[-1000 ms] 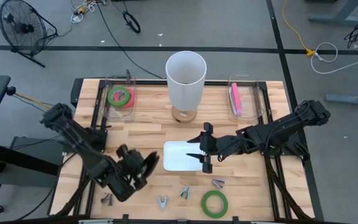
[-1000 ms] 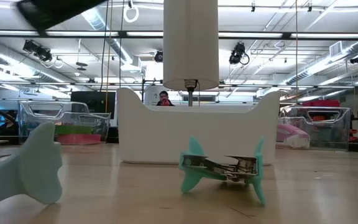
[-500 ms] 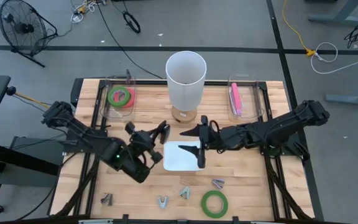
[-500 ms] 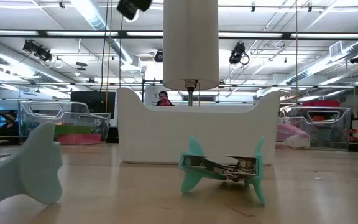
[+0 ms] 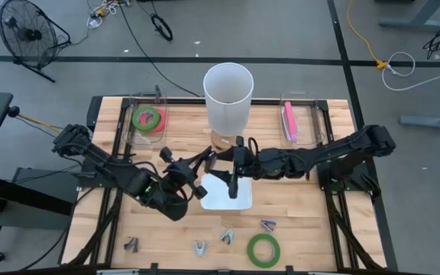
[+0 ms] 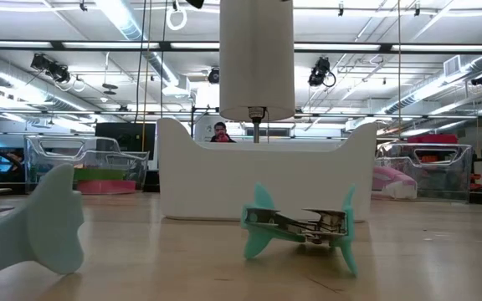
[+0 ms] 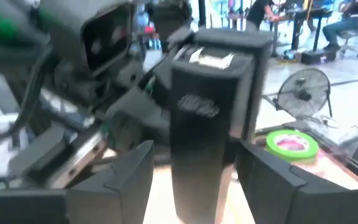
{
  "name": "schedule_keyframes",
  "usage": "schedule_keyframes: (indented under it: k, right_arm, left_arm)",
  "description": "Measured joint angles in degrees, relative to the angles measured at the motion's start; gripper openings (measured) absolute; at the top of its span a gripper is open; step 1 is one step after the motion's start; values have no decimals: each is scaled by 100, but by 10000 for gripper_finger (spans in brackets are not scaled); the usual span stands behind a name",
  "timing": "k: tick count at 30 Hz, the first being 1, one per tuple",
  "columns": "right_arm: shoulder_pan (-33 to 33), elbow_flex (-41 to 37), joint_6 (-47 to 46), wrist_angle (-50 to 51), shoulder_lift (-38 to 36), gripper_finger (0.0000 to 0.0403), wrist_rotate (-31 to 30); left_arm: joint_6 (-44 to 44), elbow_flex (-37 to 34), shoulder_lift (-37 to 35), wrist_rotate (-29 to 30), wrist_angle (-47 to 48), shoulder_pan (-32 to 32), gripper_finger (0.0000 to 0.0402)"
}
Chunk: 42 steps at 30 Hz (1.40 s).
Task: Pick and place Stapler, Stapler remover, tape
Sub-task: Put the black stapler into the right transparent bin
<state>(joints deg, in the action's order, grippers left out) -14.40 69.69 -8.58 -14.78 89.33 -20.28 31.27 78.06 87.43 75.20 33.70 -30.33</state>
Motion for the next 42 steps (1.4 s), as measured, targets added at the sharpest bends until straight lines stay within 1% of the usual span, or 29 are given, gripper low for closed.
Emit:
schedule_keyframes:
  k: [6,8,10,13,14,17,21,26,31,36,42]
  right_arm:
    - [73,0,104,-277,45,222,-294]
    - [94,0,86,-242,45,212,-325]
    - [110,0,84,-213,44,187,-323]
    - [100,0,77,-41,36,119,-499]
    - [102,0,106,-10,36,107,-504]
    - [106,2,248,-10,30,107,-522]
    - [95,3,270,63,30,107,-693]
    - [91,4,321,135,30,107,-595]
    - [40,15,280,505,-77,107,-636]
    - [14,15,151,959,-263,107,-606]
    - [-12,15,172,1027,-313,107,-707]
  left_arm:
    - [0,0,51,23,-39,18,34]
    - [2,-9,77,66,-34,35,34]
    - [3,-7,92,55,-76,51,34]
    - [11,-12,121,33,-57,97,34]
    - [28,-13,121,18,-47,102,34]
    - [85,-13,121,1,-60,140,34]
    - [97,-13,121,-94,-73,144,43]
    - [-81,-13,121,-125,-68,126,46]
    - [-325,-13,121,-204,-110,91,48]
    - [-380,-7,132,-278,-168,46,50]
    - [-554,4,132,-232,-161,31,57]
